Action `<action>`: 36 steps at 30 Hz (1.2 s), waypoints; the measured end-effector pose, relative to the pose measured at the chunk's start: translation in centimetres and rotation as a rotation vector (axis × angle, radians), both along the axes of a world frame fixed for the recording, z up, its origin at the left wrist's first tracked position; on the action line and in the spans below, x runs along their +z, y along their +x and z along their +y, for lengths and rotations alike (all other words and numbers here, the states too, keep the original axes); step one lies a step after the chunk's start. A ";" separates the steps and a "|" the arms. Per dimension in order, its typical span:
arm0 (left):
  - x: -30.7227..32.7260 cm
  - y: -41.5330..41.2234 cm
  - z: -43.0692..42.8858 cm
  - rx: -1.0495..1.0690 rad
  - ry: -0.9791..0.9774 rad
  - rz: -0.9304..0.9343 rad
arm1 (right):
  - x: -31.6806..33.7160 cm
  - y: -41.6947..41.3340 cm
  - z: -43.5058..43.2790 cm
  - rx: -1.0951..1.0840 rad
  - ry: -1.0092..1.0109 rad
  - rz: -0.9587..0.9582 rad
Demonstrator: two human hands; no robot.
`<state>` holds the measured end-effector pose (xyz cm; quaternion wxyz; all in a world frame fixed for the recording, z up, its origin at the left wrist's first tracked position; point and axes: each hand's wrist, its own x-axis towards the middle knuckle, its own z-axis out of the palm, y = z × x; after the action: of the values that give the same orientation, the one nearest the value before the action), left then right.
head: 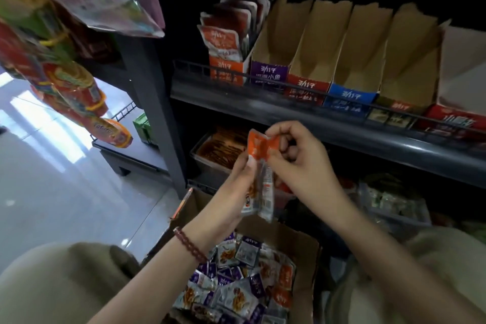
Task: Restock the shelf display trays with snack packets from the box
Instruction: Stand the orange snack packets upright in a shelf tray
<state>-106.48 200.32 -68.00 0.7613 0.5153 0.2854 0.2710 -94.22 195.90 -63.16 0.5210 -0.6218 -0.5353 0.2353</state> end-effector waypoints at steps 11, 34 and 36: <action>1.3 0.1 0.3 -0.125 -0.158 -0.206 | 0.7 -0.6 0.7 0.089 -0.093 0.309; 7.8 -0.7 10.7 0.313 0.758 -0.087 | 8.0 1.8 8.1 0.147 0.150 0.365; 7.8 -0.4 11.7 0.423 0.881 -0.073 | 8.8 2.6 8.8 0.192 0.078 0.164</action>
<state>-106.91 212.01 -60.17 0.4089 0.7093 0.2149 0.5325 -91.66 204.71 -54.41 0.5617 -0.5258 -0.5567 0.3132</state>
